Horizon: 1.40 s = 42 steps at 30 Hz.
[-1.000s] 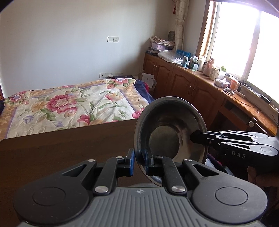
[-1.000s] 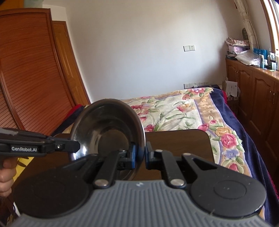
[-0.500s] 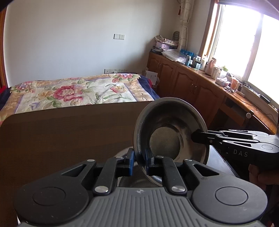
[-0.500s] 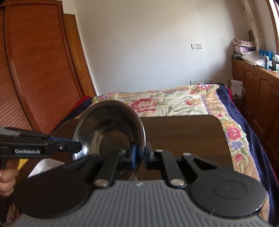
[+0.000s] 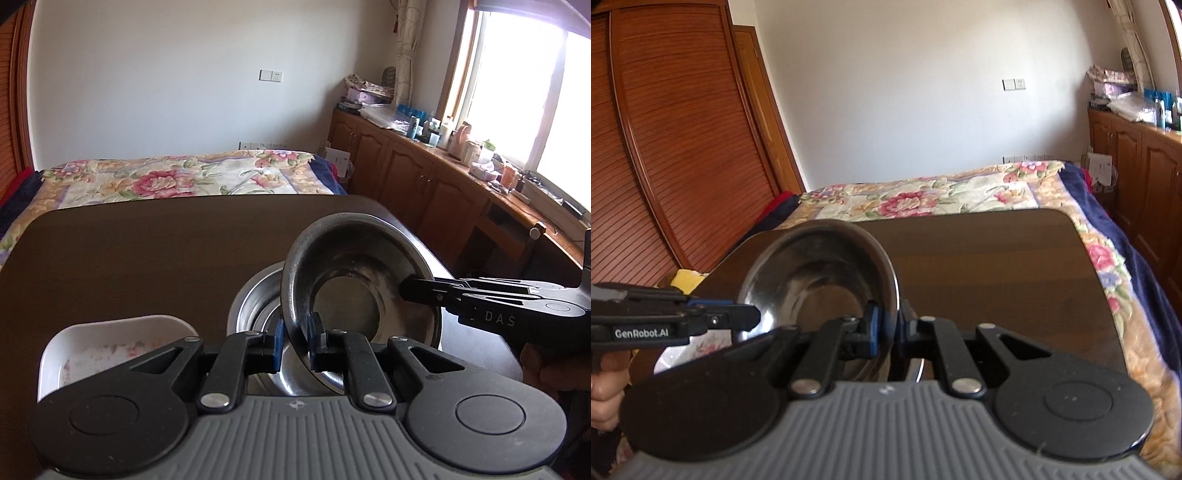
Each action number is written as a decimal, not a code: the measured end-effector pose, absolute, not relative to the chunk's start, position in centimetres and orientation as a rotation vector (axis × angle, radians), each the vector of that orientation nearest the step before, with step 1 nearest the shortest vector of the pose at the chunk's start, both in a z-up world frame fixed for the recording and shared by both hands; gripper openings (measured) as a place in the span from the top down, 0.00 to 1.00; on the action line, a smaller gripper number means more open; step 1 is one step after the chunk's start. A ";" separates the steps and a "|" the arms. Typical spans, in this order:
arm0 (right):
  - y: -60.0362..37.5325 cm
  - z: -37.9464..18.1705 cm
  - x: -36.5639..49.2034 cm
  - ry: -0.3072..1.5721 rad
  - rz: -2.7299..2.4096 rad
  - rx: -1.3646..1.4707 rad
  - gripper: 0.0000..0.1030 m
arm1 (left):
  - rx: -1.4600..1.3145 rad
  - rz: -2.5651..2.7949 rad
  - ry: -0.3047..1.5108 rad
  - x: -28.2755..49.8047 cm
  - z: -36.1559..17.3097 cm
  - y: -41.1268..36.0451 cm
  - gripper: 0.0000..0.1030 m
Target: Organize plates and bowls
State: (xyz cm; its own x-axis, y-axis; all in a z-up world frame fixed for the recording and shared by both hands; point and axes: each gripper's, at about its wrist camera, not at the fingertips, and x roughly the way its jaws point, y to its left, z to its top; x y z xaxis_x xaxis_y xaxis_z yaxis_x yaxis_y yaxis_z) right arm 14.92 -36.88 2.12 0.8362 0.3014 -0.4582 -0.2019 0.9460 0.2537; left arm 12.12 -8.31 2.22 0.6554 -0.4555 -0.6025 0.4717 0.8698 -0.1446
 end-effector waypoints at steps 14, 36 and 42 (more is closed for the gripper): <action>-35.2 0.8 14.4 0.534 0.276 0.176 0.88 | 0.031 -0.496 0.695 12.3 0.3 -7.4 0.86; -34.6 0.1 14.2 0.483 0.253 0.105 0.86 | 0.010 -0.463 0.624 11.0 0.7 -6.6 0.85; -34.5 0.4 13.4 0.437 0.244 0.079 0.86 | 0.018 -0.449 0.545 9.5 0.5 -6.1 0.69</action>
